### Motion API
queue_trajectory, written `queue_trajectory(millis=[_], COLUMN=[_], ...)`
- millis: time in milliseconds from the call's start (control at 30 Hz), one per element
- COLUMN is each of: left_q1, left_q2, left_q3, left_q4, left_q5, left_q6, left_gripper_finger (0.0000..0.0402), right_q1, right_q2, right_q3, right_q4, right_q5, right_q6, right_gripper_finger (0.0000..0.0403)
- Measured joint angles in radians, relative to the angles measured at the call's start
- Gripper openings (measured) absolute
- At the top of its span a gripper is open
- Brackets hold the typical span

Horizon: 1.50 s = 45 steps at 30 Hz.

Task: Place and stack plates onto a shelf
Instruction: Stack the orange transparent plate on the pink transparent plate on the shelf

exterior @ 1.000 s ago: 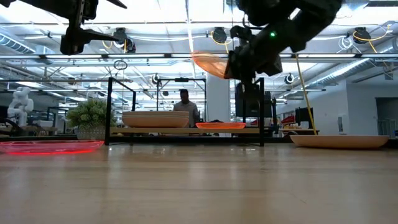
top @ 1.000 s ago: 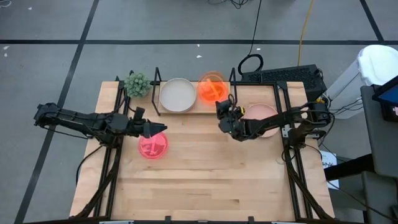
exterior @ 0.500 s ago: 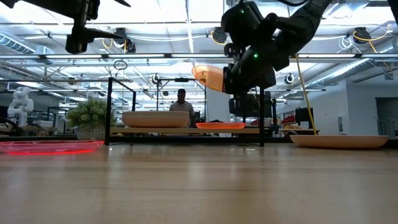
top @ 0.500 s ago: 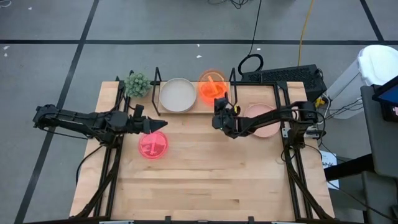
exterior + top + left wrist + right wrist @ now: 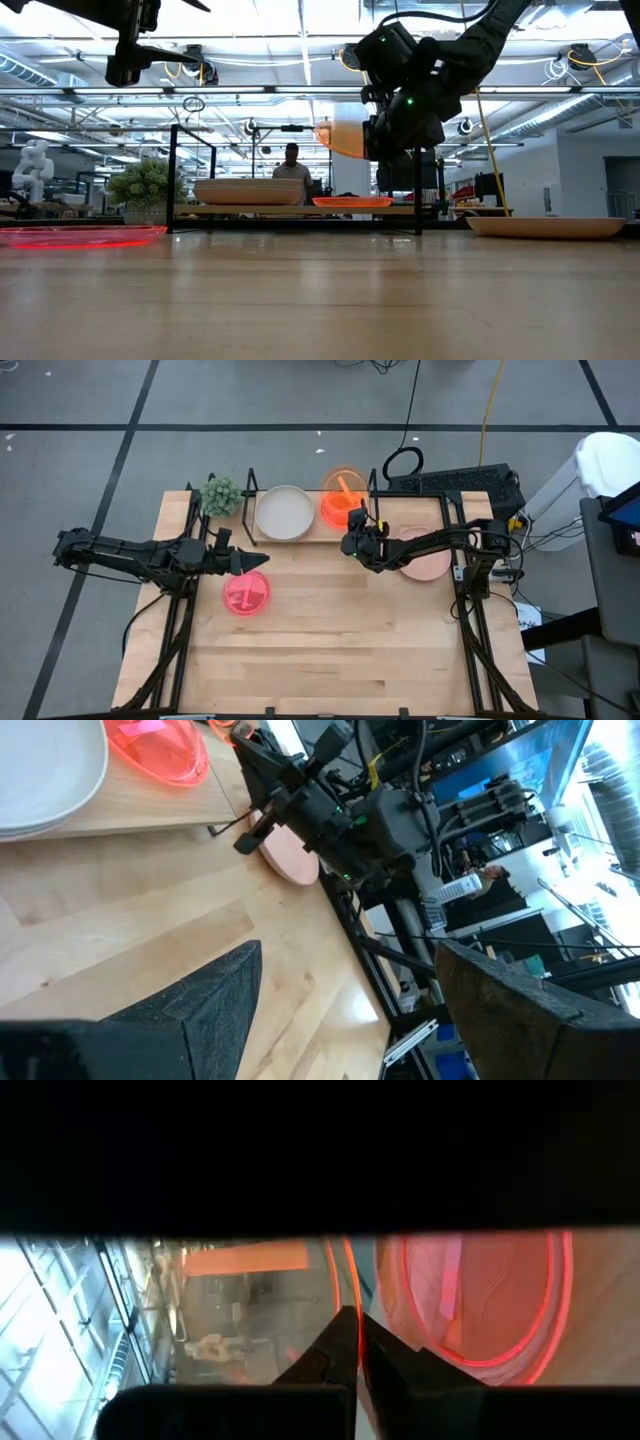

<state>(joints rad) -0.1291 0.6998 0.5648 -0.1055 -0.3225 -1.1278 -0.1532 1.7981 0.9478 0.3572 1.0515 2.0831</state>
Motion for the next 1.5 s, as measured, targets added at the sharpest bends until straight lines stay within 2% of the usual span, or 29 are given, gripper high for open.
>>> queue_trajectory(millis=[733, 933, 1200, 1500], left_q1=[0.0, 0.0, 0.0, 0.0], left_q2=[0.0, 0.0, 0.0, 0.0], left_q3=[0.0, 0.0, 0.0, 0.0], left_q4=[-0.013, -0.013, -0.011, -0.012], left_q5=[0.0, 0.0, 0.001, 0.003], left_q6=[-0.003, -0.003, -0.003, -0.003], left_gripper_finger=[0.0303, 0.0303, 0.0303, 0.0303], right_q1=[-0.005, -0.023, -0.025, -0.025], right_q2=[-0.001, 0.005, 0.003, 0.003], right_q3=[0.002, -0.002, -0.001, -0.001], right_q4=[-0.104, -0.163, -0.161, -0.167], right_q5=[-0.06, -0.134, -0.115, -0.113], right_q6=[0.018, 0.082, 0.074, 0.071], right_gripper_finger=[0.0, 0.0, 0.0001, 0.0045])
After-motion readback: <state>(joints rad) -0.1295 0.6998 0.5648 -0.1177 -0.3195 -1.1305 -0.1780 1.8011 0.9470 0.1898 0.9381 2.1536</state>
